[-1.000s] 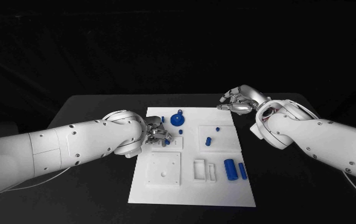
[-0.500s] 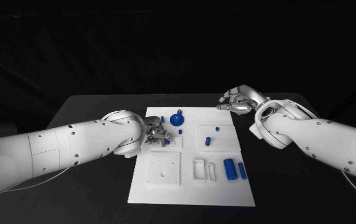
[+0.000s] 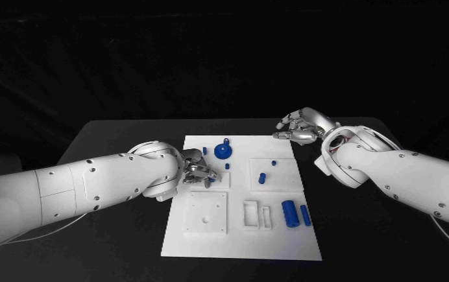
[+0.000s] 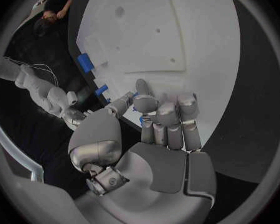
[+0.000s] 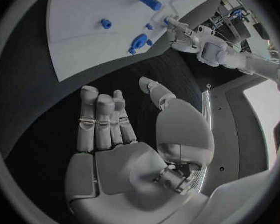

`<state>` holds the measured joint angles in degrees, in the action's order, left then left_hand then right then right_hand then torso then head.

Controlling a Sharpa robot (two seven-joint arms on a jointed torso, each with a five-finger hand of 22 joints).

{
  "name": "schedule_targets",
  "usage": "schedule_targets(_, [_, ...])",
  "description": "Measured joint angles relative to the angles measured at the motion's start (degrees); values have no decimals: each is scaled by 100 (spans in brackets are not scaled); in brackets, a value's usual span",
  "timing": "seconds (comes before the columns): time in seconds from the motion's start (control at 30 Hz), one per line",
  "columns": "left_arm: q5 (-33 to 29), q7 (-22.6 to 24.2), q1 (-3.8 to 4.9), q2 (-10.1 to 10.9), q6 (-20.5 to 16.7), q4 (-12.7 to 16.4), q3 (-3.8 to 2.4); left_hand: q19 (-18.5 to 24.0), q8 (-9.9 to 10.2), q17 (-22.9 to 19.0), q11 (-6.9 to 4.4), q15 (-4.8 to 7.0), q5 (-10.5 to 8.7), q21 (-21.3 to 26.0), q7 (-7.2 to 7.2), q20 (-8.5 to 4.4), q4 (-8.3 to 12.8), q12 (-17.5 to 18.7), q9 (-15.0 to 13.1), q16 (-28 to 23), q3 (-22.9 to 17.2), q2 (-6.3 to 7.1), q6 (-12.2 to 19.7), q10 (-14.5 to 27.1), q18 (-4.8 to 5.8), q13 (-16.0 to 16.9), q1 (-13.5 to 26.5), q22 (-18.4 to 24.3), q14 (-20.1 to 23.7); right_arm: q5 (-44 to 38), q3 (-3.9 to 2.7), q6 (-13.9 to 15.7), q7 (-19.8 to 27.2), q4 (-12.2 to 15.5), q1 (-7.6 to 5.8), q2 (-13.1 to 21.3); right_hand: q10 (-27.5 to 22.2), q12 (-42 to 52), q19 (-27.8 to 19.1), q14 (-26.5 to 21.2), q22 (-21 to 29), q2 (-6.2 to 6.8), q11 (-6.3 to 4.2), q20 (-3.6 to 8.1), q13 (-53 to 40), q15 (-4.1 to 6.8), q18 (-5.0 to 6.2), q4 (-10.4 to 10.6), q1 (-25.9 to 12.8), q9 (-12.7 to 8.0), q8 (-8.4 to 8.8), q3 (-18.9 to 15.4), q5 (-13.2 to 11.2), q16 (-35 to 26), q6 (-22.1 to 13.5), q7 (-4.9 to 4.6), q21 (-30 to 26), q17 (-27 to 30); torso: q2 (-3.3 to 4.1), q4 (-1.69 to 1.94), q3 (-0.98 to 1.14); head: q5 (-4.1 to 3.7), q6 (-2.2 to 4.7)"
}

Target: Assemble the parts on the task board

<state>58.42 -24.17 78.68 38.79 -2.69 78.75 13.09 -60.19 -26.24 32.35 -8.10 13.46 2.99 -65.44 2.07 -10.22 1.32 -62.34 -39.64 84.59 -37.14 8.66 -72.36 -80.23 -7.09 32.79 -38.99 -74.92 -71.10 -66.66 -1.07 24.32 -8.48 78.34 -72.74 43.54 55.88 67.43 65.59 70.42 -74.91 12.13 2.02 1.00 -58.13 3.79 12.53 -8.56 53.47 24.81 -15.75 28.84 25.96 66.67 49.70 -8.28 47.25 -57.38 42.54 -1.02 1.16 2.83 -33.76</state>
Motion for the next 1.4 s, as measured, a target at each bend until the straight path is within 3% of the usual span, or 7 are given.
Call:
schedule_targets(0.4, [2, -8, 0, 30, -4, -75, -8, 0, -23, -16, 0, 0, 0, 0, -12, 0, -317, 0, -24, 20, -79, 328, 29, 0, 0, -17, -65, 1, -1, 0, -1, 0, 2, -14, 6, 0, -8, 0, 0, 0, 0, 0, -8, 0, 1, 0, 0, 16, 0, 0, 0, -16, 0, 0, -1, 2, 0, -1, 0, -5, -1, -7, 5])
schedule_targets(0.5, [2, -8, -2, 56, -4, -78, -23, 57, -57, -16, 0, 0, 0, -41, 7, 28, -187, -28, -57, 61, 385, 260, 82, 0, 0, -17, 22, 1, -1, 0, -1, 0, 3, -24, 9, 1, -8, 0, 0, 0, 0, 0, -8, 0, 6, 0, 0, 16, 0, 0, 0, -16, 0, 0, -1, 2, 0, -1, 0, -7, -1, -13, 9])
schedule_targets(0.63, [2, -9, -4, 72, -2, -90, -156, 93, -57, -16, -20, 23, 0, -42, 8, 49, -113, -28, -63, 62, 665, 221, 94, 20, -1, -17, 37, 1, 22, 3, -1, 0, 5, -26, 13, 3, -8, -1, 0, 0, 0, 0, -8, 0, 6, 0, 0, 16, 0, 0, 0, -16, 0, 0, -9, 12, 0, -1, 0, -8, -2, -22, 10])
schedule_targets(0.97, [-153, 10, -3, 162, 41, -41, -446, 96, -57, -21, -21, 30, 1, -42, 15, 50, -101, -28, -62, 62, 708, 364, 107, 21, -1, -22, 32, 2, 30, 20, 1, 3, 13, -63, 17, 1, -8, -1, 0, 0, 0, -24, -8, 0, 19, 0, 0, 32, -24, -5, 0, -32, 7, 23, -2, 20, 0, 5, -4, 0, -3, -39, 40])
schedule_targets(1.17, [-416, 36, 127, 214, 2, -75, -501, 250, 100, -125, 82, -31, 1, 97, -87, 101, -174, 149, 6, -120, 678, 553, 365, 169, -1, -131, -113, 38, 201, 37, 1, 4, 16, -77, 18, -1, -8, 22, 0, 0, 0, -23, -8, 0, 22, 0, 1, 32, -23, -5, 0, -32, 22, 23, -1, 21, -22, 5, -5, 2, -1, -27, 73])
schedule_targets(1.27, [-572, 62, 251, 212, -47, -257, -533, 437, 387, -241, 251, -178, 25, 258, -263, 165, 1, 394, 131, -365, 597, 387, 847, 373, 1, -246, -429, 104, 424, 50, 1, 4, 20, -99, 18, -3, -22, 22, 0, 0, 0, -23, 7, 0, 25, -1, 0, 32, -23, -10, 0, -32, 22, 23, -11, 11, -22, 6, -5, 1, 2, -21, 89])
schedule_targets(1.4, [-720, 96, 382, 154, 16, -566, -544, 554, 567, -337, 341, -272, 566, 379, -397, 223, 418, 576, 209, -519, 706, -100, 1153, 459, 90, -340, -859, 175, 518, 67, 0, 4, 23, -134, 18, -6, -29, 23, -1, -5, 1, -23, 14, -1, 27, -5, 0, 32, -23, -11, 0, -32, 22, 23, -40, 1, -23, 10, -5, -1, 6, -9, 122])
